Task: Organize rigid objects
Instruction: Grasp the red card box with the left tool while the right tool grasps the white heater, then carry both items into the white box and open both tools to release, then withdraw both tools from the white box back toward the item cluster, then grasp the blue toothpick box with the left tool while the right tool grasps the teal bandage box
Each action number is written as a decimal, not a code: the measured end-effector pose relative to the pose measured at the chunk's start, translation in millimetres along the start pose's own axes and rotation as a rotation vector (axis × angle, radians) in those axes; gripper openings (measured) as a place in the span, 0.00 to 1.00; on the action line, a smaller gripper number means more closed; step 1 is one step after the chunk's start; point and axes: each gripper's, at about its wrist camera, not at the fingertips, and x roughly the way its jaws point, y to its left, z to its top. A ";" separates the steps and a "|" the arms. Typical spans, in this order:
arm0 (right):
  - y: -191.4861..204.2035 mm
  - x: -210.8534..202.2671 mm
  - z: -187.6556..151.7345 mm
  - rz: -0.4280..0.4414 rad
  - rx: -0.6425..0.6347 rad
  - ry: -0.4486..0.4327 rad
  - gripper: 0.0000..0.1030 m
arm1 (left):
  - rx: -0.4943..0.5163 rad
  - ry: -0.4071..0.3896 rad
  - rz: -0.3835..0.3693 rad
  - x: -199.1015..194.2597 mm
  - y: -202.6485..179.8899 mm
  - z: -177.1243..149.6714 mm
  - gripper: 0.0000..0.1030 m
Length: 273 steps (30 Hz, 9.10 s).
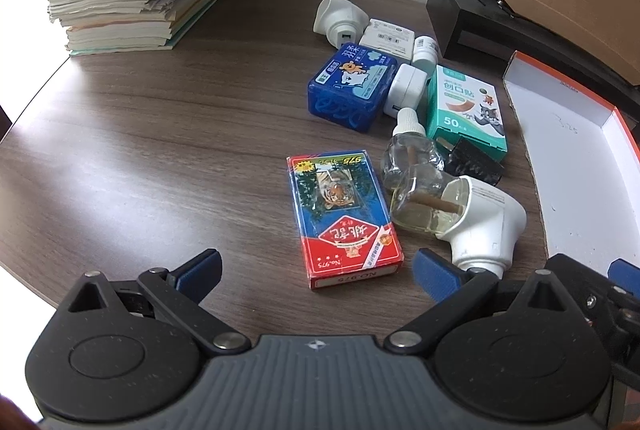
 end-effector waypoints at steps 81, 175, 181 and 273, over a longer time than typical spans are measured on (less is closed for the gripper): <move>-141.3 4.5 104.6 -0.136 0.020 -0.086 0.75 | 0.126 -0.245 -0.343 -17.6 -126.7 61.3 0.58; -81.0 17.9 106.8 -0.069 -0.038 -0.047 0.86 | 0.108 -0.192 -0.143 -14.6 -98.1 70.1 0.85; -58.4 20.8 102.2 -0.047 -0.065 -0.040 0.87 | 0.071 -0.194 -0.125 -17.4 -76.0 67.8 0.85; 14.3 79.6 102.5 -0.055 -0.062 0.041 0.88 | 0.141 -0.083 -0.127 65.6 2.9 96.6 0.85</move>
